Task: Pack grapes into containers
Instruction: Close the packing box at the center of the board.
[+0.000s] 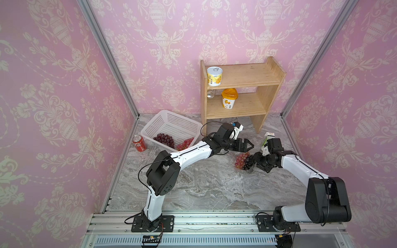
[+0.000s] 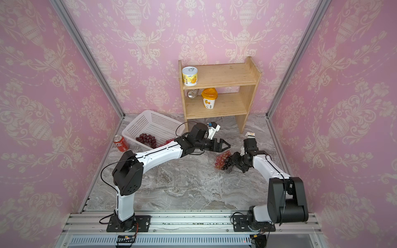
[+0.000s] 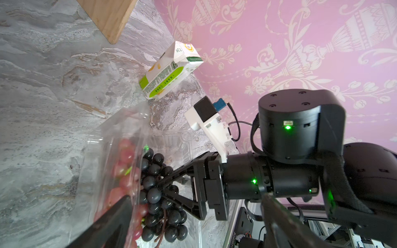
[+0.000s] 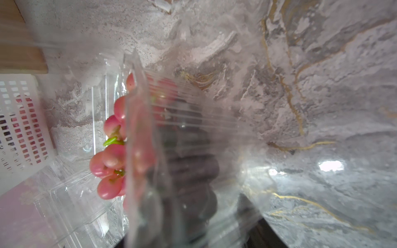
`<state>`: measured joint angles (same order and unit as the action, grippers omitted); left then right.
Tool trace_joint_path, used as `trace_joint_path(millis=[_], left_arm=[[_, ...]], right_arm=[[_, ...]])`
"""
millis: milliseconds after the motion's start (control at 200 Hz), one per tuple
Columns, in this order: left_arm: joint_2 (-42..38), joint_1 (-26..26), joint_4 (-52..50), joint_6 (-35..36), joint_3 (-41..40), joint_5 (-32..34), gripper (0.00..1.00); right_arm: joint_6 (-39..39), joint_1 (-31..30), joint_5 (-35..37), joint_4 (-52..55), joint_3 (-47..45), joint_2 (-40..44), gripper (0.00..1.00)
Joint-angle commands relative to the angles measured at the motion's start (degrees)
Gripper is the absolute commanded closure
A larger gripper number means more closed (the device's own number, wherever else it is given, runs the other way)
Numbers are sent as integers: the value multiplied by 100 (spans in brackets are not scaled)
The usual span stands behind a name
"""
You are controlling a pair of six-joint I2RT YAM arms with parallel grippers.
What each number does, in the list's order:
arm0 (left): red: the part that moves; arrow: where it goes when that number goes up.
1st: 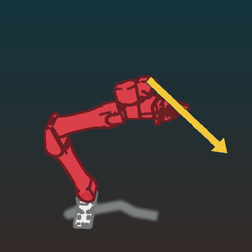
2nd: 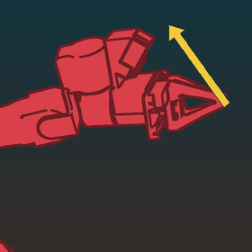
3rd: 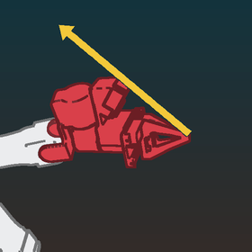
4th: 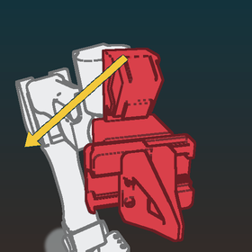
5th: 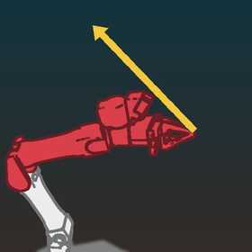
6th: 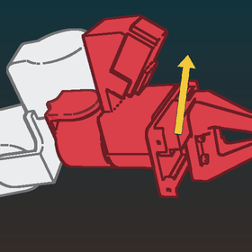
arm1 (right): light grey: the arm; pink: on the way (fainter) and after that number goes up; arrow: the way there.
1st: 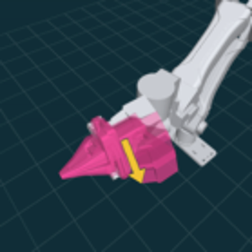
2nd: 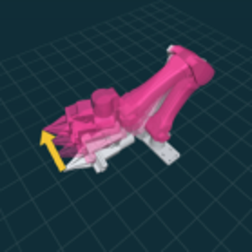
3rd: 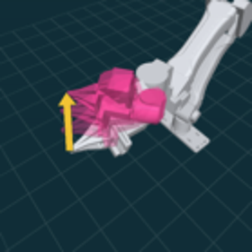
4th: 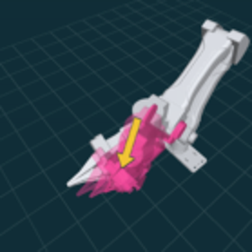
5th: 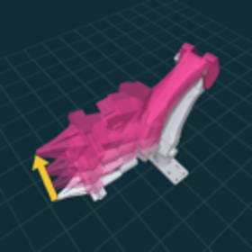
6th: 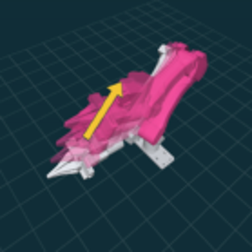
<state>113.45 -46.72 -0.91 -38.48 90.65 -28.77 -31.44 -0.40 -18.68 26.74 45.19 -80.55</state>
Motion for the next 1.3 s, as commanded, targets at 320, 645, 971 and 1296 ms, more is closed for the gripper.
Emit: trace_joint_path(millis=[320,645,971,1296], left_arm=[[186,-231,148,-526,248,-339,5],[331,-448,610,-854,51,-339,5],[314,-452,945,-1040,-340,-146,5],[454,-453,1267,-1197,-629,-67,6]], right_arm=[[53,-136,-136,-240,-269,-326,44],[168,-43,-127,-102,-314,-94,36],[236,536,20,412,-524,856,23],[244,1620,84,787,-559,1582,16]])
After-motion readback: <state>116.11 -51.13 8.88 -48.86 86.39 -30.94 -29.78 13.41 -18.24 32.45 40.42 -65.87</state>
